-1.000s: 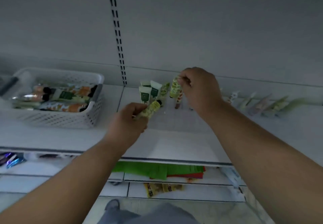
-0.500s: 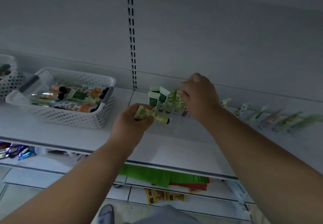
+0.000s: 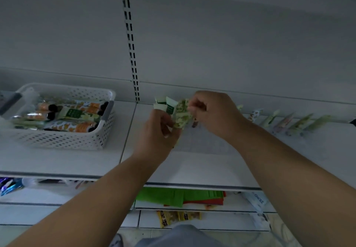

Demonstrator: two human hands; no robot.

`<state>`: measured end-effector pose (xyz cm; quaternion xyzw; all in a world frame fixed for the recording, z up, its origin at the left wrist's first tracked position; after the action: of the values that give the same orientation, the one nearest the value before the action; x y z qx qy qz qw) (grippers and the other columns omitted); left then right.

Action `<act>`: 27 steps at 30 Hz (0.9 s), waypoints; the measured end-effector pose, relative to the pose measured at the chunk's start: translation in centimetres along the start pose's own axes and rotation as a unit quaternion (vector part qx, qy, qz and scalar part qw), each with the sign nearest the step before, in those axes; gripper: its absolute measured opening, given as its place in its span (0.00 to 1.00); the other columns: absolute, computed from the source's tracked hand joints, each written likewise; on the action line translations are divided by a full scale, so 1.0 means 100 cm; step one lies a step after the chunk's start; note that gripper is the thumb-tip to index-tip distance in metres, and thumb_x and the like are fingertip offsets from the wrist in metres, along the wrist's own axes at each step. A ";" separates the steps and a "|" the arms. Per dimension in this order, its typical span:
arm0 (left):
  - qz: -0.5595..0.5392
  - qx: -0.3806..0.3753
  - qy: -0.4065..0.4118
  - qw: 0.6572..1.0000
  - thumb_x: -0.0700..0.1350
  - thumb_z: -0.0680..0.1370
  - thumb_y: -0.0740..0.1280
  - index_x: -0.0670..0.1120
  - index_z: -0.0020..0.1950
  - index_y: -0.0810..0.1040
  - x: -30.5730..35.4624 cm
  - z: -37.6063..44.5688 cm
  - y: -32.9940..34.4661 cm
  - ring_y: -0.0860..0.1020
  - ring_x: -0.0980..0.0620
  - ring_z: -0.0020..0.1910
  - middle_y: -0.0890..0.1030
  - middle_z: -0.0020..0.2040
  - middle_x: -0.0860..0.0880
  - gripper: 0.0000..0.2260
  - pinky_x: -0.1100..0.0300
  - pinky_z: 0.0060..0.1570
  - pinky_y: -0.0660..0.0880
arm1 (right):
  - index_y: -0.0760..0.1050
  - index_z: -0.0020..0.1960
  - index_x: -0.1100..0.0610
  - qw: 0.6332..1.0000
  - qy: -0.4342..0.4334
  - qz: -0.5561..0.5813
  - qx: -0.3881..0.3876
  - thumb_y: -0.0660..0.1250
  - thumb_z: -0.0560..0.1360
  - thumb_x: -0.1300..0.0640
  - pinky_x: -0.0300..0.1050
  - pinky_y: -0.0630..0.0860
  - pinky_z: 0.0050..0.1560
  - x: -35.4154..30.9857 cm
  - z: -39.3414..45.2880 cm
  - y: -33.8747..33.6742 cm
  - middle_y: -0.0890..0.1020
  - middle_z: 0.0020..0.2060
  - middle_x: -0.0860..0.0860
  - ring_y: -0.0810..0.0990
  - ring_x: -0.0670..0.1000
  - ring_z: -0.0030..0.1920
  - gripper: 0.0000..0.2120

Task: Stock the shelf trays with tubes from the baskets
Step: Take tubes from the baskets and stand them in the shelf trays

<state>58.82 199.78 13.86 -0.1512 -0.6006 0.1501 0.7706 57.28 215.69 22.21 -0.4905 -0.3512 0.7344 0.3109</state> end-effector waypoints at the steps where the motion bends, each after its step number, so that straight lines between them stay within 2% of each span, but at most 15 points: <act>1: 0.033 -0.002 0.006 0.999 0.45 0.72 0.74 0.50 0.47 0.71 -0.002 -0.003 0.001 0.76 0.58 0.35 0.77 0.39 0.54 0.11 0.61 0.34 0.75 | 0.79 0.43 0.54 1.000 0.005 0.002 0.018 0.70 0.75 0.56 0.39 0.71 0.36 0.003 0.001 -0.003 0.80 0.34 0.45 0.77 0.44 0.35 0.03; 3: 0.061 -0.014 -0.002 0.998 0.46 0.73 0.73 0.50 0.48 0.72 -0.009 -0.007 0.005 0.76 0.59 0.37 0.77 0.39 0.56 0.10 0.59 0.36 0.75 | 0.79 0.45 0.54 1.000 0.011 0.001 -0.004 0.69 0.75 0.55 0.39 0.70 0.37 0.005 0.003 0.001 0.80 0.36 0.46 0.77 0.44 0.36 0.03; 6: 0.035 -0.012 0.003 0.999 0.46 0.72 0.73 0.51 0.48 0.71 -0.010 -0.009 0.010 0.77 0.59 0.37 0.78 0.39 0.55 0.12 0.59 0.35 0.75 | 0.80 0.50 0.56 0.996 -0.003 -0.014 -0.090 0.69 0.76 0.54 0.38 0.71 0.39 0.001 -0.003 0.023 0.80 0.40 0.47 0.77 0.45 0.39 0.06; 9: 0.026 0.005 0.024 0.999 0.46 0.72 0.74 0.50 0.48 0.71 -0.006 -0.010 0.008 0.77 0.59 0.37 0.78 0.39 0.56 0.13 0.59 0.34 0.76 | 0.81 0.47 0.55 0.992 -0.014 -0.012 -0.122 0.70 0.75 0.57 0.32 0.66 0.35 0.001 -0.008 0.033 0.78 0.36 0.44 0.74 0.39 0.35 0.03; 11: 0.030 -0.004 0.036 0.999 0.47 0.72 0.74 0.49 0.49 0.72 -0.010 -0.012 0.007 0.78 0.58 0.40 0.78 0.42 0.56 0.13 0.59 0.37 0.77 | 0.81 0.45 0.55 0.994 -0.002 0.003 -0.107 0.71 0.74 0.57 0.34 0.68 0.35 0.004 -0.005 0.028 0.79 0.34 0.43 0.75 0.39 0.34 0.02; 14: 0.115 -0.017 0.068 0.991 0.48 0.73 0.72 0.48 0.53 0.74 -0.027 -0.016 0.006 0.76 0.54 0.46 0.77 0.47 0.54 0.12 0.57 0.44 0.76 | 0.80 0.42 0.54 1.000 0.013 0.006 0.001 0.71 0.74 0.55 0.37 0.69 0.34 0.011 0.004 0.002 0.80 0.32 0.46 0.76 0.43 0.32 0.04; 16: 0.192 -0.027 0.111 0.975 0.45 0.73 0.72 0.46 0.54 0.76 -0.034 -0.021 0.008 0.75 0.50 0.50 0.77 0.50 0.50 0.12 0.54 0.50 0.76 | 0.80 0.42 0.55 0.998 0.012 -0.007 0.061 0.70 0.74 0.55 0.34 0.68 0.33 0.012 0.009 -0.011 0.79 0.32 0.46 0.74 0.42 0.31 0.04; 18: 0.228 -0.030 0.154 0.961 0.41 0.72 0.73 0.44 0.53 0.79 -0.036 -0.027 0.013 0.75 0.46 0.53 0.79 0.51 0.47 0.11 0.53 0.52 0.76 | 0.80 0.43 0.56 0.996 0.008 -0.023 0.081 0.70 0.75 0.56 0.33 0.67 0.33 0.011 0.012 -0.012 0.79 0.33 0.46 0.73 0.42 0.32 0.04; 21: 0.233 -0.021 0.176 0.956 0.38 0.71 0.73 0.43 0.52 0.81 -0.037 -0.029 0.015 0.75 0.45 0.52 0.80 0.51 0.47 0.10 0.53 0.51 0.76 | 0.80 0.43 0.58 0.997 -0.006 -0.051 0.066 0.70 0.74 0.57 0.40 0.68 0.35 0.009 0.013 0.006 0.80 0.35 0.50 0.75 0.48 0.35 0.05; 27: 0.238 -0.025 0.180 0.954 0.40 0.70 0.74 0.43 0.52 0.81 -0.038 -0.028 0.015 0.76 0.45 0.52 0.80 0.51 0.47 0.11 0.55 0.51 0.75 | 0.78 0.43 0.59 0.986 -0.009 -0.157 -0.057 0.65 0.76 0.59 0.47 0.69 0.41 0.009 0.021 0.045 0.76 0.41 0.54 0.75 0.56 0.42 0.05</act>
<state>60.55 199.38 9.26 -0.3336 -0.4018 0.2842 0.8040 54.51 213.48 18.64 -0.4391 -0.4679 0.6599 0.3909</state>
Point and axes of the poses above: each hand's wrist, its own z-axis towards the middle knuckle, its own y-axis out of the palm, x = y × z, the point moved 6 cm from there along z, towards the middle knuckle
